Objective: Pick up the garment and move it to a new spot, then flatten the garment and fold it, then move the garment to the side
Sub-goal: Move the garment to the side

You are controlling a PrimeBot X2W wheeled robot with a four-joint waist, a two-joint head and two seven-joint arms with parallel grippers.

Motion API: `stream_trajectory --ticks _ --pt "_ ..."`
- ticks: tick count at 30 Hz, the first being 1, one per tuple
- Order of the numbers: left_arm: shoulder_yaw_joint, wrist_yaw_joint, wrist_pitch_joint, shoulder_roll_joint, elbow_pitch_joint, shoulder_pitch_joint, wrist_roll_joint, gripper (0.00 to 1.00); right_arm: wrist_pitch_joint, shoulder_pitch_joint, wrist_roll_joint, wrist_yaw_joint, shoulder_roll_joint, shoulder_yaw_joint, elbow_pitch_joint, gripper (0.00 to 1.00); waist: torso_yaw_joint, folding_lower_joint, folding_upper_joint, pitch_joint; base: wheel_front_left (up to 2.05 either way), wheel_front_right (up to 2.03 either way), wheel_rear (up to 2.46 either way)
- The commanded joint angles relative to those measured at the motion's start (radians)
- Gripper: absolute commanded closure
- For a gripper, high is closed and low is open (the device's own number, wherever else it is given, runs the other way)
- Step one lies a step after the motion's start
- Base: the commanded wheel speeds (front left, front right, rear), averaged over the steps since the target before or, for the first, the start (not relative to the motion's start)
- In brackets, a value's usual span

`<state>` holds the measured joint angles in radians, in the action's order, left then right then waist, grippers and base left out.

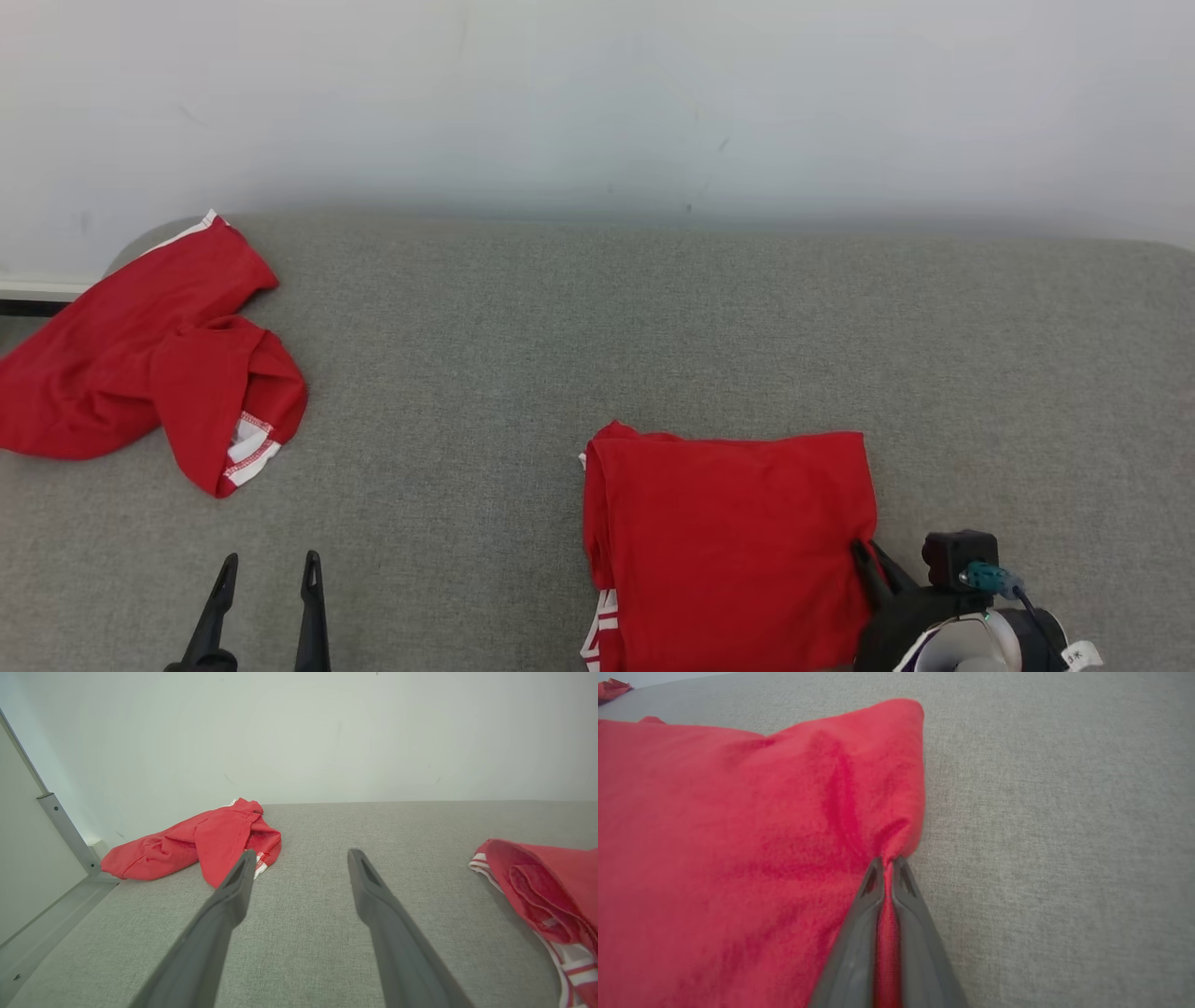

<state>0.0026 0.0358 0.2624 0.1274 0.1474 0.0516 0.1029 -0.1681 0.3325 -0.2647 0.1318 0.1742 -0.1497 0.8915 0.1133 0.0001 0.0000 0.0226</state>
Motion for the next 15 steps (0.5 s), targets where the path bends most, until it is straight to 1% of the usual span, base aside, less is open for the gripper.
stream_trajectory --ticks 1,3,8,11,12,15 --pt "0.001 0.003 0.004 -0.002 0.000 -0.011 0.003 0.00 -0.006 0.019 -0.010 -0.002 0.006 -0.015 0.014 1.00 -0.004 -0.0001 0.0000 0.003 0.00 0.00 0.00" --pt "-0.001 0.006 0.004 -0.003 0.000 -0.016 0.003 0.00 -0.010 0.053 -0.025 -0.002 0.011 -0.035 0.028 1.00 -0.006 -0.0001 0.0000 0.008 0.00 0.00 0.00" --pt "-0.002 0.010 0.004 -0.004 -0.005 -0.029 0.005 0.00 -0.026 0.159 -0.062 -0.002 0.054 -0.088 0.034 1.00 -0.014 -0.0001 0.0000 0.034 0.00 0.00 0.00" --pt "-0.011 0.015 0.004 0.000 -0.009 -0.048 -0.003 0.00 -0.030 0.242 -0.085 -0.002 0.102 -0.115 0.025 1.00 -0.022 -0.0001 0.0000 0.074 0.00 0.00 0.00" --pt "-0.011 0.015 0.004 0.000 -0.009 -0.048 -0.003 0.00 -0.030 0.242 -0.085 -0.002 0.102 -0.115 0.025 1.00 -0.022 -0.0001 0.0000 0.074 0.00 0.00 0.00" --pt "-0.019 0.018 0.003 -0.003 -0.020 -0.077 -0.008 0.00 -0.032 0.312 -0.107 -0.002 0.159 -0.130 0.023 1.00 -0.022 -0.0001 0.0000 0.130 0.00 0.00 0.00"
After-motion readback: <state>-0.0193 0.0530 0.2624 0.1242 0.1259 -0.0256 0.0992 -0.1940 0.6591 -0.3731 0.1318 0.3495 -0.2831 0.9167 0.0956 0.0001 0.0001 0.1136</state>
